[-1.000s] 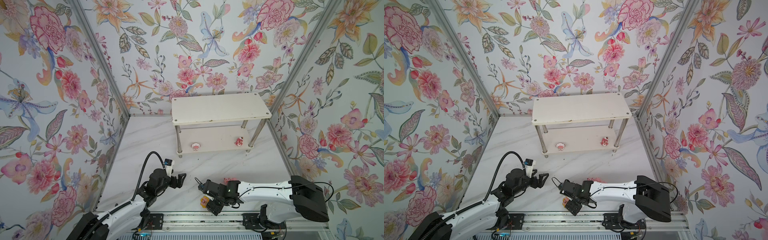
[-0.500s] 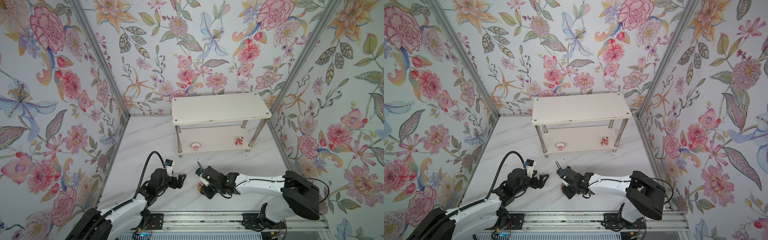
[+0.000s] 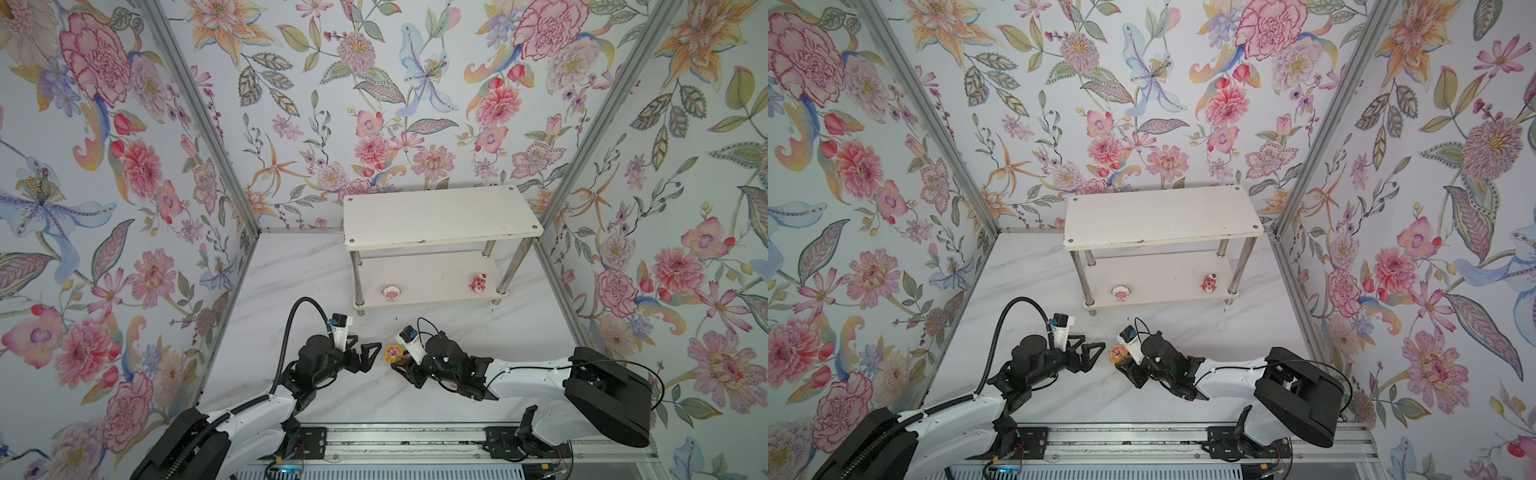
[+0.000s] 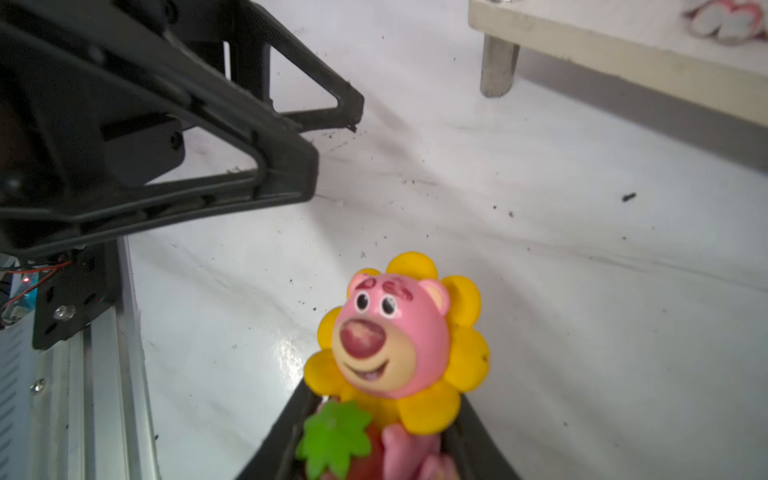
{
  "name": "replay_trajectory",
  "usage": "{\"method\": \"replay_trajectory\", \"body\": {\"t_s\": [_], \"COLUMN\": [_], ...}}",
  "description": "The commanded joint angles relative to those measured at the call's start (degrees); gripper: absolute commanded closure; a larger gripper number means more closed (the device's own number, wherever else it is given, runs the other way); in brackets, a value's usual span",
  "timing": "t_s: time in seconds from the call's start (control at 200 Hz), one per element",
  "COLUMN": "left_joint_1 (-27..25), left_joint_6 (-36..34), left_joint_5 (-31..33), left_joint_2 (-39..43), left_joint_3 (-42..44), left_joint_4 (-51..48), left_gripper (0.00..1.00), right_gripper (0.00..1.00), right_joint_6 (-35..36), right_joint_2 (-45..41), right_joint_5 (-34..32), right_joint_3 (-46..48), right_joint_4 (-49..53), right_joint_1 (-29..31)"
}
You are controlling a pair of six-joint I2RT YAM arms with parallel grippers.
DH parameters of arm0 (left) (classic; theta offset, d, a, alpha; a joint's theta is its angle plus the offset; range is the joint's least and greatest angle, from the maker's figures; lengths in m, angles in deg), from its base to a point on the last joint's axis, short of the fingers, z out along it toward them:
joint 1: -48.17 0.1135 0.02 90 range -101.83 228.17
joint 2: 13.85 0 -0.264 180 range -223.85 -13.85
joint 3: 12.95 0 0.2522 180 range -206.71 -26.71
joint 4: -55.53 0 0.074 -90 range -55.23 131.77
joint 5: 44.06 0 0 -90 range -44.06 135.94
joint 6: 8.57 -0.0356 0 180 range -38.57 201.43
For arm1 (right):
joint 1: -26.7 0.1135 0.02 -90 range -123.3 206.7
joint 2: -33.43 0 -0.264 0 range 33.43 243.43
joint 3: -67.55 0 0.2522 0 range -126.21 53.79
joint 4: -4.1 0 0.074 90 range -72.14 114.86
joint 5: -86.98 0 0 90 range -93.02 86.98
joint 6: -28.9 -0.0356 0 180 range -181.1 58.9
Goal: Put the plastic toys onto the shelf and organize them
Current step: 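Carry the yellow-maned bear with the right gripper into the left gripper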
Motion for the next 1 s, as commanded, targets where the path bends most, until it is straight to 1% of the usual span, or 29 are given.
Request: {"method": "replay_trajectory", "body": {"t_s": [0.0,0.115,0.205,0.38,0.53,0.666,0.756,0.821,0.861,0.996], "left_joint_1": [-0.49,-0.52,-0.92,-1.91,-2.69,-3.31,-3.65,-3.75,-3.88,-3.85], "left_joint_6": [7.99,16.11,20.63,22.11,22.32,21.96,22.05,22.14,22.14,21.48], "left_joint_5": [-6.34,-11.59,-14.08,-14.17,-14.78,-14.6,-14.68,-14.78,-14.87,-14.95], "left_joint_2": [0.94,-0.24,-0.91,-0.91,-2.33,-4.66,-6.5,-7.44,-7.88,-8.86], "left_joint_3": [1.56,3.47,4.21,3.51,2.07,1.36,0.97,0.42,0.03,-1.47], "left_joint_4": [8.59,17.65,22.88,25.22,26.57,27.43,28.42,29.16,29.3,28.86], "left_gripper": [0.01,0.01,0.01,0.02,0.13,0.2,0.29,0.39,0.44,0.52], "right_gripper": [0.78,0.78,0.78,0.78,0.78,0.78,0.78,0.78,0.78,0.78], "right_joint_6": [5.73,9.53,11.18,11.92,11.49,11.31,11.2,11.04,11.03,10.86], "right_joint_2": [-2.68,-3.61,-4.03,-4.41,-4.89,-5.58,-6.07,-6.27,-6.4,-6.54], "right_joint_5": [-0.22,-1.18,-0.84,0.37,0.57,1.02,1.08,1.31,1.61,1.73], "right_joint_3": [0.29,-0.2,-0.86,-1.4,-0.65,-0.09,0.24,0.52,0.7,1.47], "right_joint_4": [-11.8,-12.86,-13.05,-13.38,-13.72,-13.83,-14.09,-14.1,-14.05,-13.92], "right_joint_1": [0.83,1.16,1.09,1.15,1.49,1.5,1.57,1.59,1.71,2.18]}}
